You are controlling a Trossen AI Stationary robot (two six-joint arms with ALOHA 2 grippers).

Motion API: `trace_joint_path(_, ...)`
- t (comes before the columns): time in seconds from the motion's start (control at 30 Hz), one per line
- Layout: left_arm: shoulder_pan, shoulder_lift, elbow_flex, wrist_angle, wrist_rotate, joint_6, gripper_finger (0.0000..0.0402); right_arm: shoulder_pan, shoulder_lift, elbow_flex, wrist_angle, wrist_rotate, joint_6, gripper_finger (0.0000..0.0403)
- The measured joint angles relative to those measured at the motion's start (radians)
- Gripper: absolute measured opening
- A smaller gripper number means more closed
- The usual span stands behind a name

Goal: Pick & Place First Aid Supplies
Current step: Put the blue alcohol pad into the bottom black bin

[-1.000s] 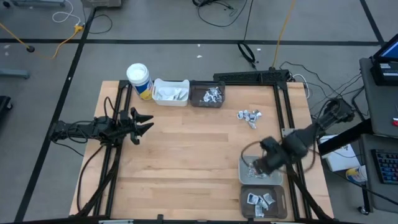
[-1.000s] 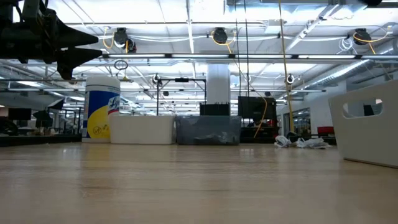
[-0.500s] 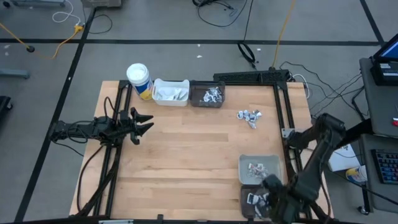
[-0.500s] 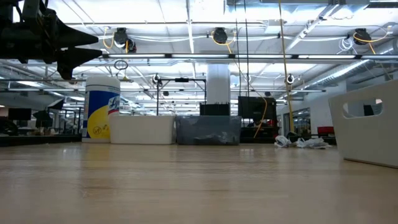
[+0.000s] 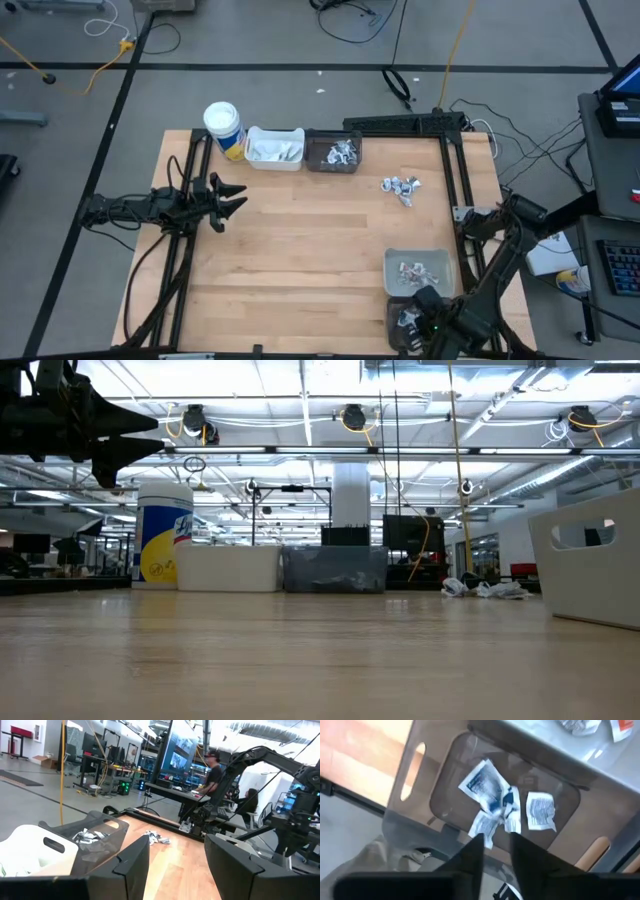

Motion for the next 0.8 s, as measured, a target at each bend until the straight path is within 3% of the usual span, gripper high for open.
trace_joint_path(0.17,0.000,0.000,0.000,0.000,0.000,0.000,0.0196,-0.027,0.000,0.000,-0.020,0.006,-0.032,0.0169)
trace_joint_path(0.3,0.000,0.000,0.000,0.000,0.000,0.000,0.0196,-0.081,-0.006,0.000,-0.045,0.039,-0.113,0.0208)
trace_joint_path(0.6,0.000,0.000,0.000,0.000,0.000,0.000,0.0196,-0.314,-0.156,-0.009,-0.338,0.083,-0.289,0.0208)
trace_joint_path(0.8,0.000,0.000,0.000,0.000,0.000,0.000,0.0196,-0.571,-0.297,-0.101,-0.362,0.076,-0.515,0.0206)
